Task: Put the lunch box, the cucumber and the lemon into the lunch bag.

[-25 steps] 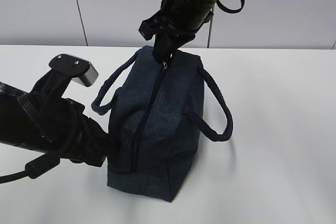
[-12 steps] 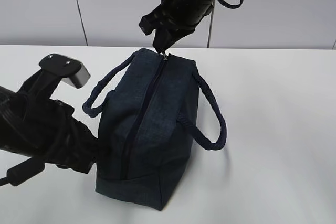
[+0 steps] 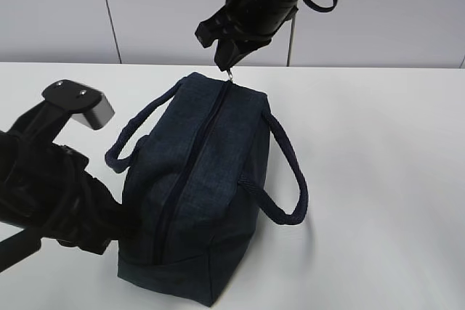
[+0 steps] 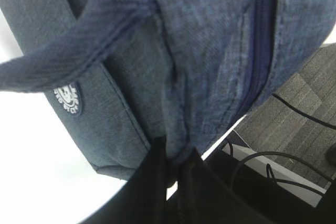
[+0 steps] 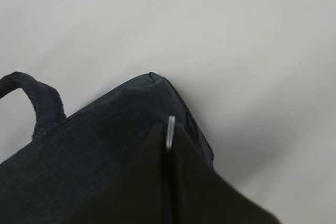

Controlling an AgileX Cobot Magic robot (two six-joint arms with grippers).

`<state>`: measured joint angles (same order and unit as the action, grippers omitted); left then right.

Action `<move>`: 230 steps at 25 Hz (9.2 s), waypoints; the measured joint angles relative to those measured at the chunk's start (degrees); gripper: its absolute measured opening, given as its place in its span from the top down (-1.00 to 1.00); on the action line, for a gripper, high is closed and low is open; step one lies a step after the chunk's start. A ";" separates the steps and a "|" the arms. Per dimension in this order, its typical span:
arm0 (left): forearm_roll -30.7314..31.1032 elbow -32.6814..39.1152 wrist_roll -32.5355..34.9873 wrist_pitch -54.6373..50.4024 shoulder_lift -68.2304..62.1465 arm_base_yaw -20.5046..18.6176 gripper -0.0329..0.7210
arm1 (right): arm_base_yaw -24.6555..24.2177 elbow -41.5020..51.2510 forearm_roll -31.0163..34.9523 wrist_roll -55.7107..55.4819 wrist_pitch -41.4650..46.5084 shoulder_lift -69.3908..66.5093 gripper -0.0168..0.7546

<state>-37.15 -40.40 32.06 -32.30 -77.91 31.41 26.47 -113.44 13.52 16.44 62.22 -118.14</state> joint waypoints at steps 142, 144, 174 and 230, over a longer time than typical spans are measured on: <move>25.99 -37.76 -15.54 -34.67 8.27 -0.13 0.93 | 0.31 -0.43 15.30 1.69 -4.84 -2.12 0.96; 25.50 -37.65 -15.54 -34.57 8.80 -0.24 0.93 | 0.41 -0.43 15.93 1.69 -4.84 -2.12 0.96; 25.08 -37.65 -15.54 -33.58 3.48 -0.36 0.93 | -0.31 -5.10 13.23 1.99 -3.92 0.75 -0.16; -17.61 -37.65 -19.04 20.28 -29.31 2.10 0.93 | -5.98 -5.22 3.70 -2.62 -3.17 15.07 -0.19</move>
<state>-54.76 -78.05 13.02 -12.02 -107.22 33.51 20.49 -118.66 17.22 13.82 59.05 -103.07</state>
